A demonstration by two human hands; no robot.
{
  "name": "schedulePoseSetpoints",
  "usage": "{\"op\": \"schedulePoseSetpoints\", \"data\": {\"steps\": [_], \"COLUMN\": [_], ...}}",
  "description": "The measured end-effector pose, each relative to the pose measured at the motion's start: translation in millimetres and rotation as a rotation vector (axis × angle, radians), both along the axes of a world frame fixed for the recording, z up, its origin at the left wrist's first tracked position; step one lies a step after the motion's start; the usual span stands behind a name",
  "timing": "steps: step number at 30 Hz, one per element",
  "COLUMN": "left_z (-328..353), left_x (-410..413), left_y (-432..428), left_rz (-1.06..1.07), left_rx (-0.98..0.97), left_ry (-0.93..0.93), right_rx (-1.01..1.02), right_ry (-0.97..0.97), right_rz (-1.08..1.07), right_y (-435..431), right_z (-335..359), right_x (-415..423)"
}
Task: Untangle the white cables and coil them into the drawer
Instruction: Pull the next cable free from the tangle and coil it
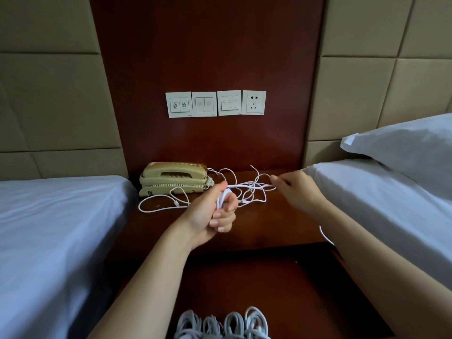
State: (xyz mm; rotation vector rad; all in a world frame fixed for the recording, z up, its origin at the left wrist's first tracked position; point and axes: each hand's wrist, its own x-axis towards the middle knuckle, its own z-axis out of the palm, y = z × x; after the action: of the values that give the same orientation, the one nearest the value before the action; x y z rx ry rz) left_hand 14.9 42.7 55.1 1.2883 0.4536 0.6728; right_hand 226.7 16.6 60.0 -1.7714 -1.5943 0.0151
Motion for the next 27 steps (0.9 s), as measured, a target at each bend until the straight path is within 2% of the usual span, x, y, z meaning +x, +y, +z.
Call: {"op": "schedulePoseSetpoints", "data": {"steps": [8, 13, 17, 20, 24, 27], "left_z": [-2, -4, -3, -3, -6, -4], "left_x": [-3, 0, 3, 7, 9, 14], "left_y": [2, 7, 10, 12, 17, 12], "left_rz": [0.14, 0.235, 0.337, 0.403, 0.511, 0.49], "left_rx": [-0.199, -0.336, -0.36, -0.36, -0.278, -0.152], "left_ry": [-0.18, -0.285, -0.301, -0.26, -0.165, 0.0], "right_rx": [-0.259, -0.318, -0.356, -0.285, -0.178, -0.131], "right_ry": [-0.31, -0.391, -0.49, -0.536, -0.442, -0.365], "right_rz": [0.055, 0.168, 0.329, 0.425, 0.521, 0.558], "right_y": [-6, -18, -26, -31, -32, -33], "right_z": [-26, -24, -16, -10, 0, 7], "right_x": [-40, -73, -89, -97, -91, -86]}}
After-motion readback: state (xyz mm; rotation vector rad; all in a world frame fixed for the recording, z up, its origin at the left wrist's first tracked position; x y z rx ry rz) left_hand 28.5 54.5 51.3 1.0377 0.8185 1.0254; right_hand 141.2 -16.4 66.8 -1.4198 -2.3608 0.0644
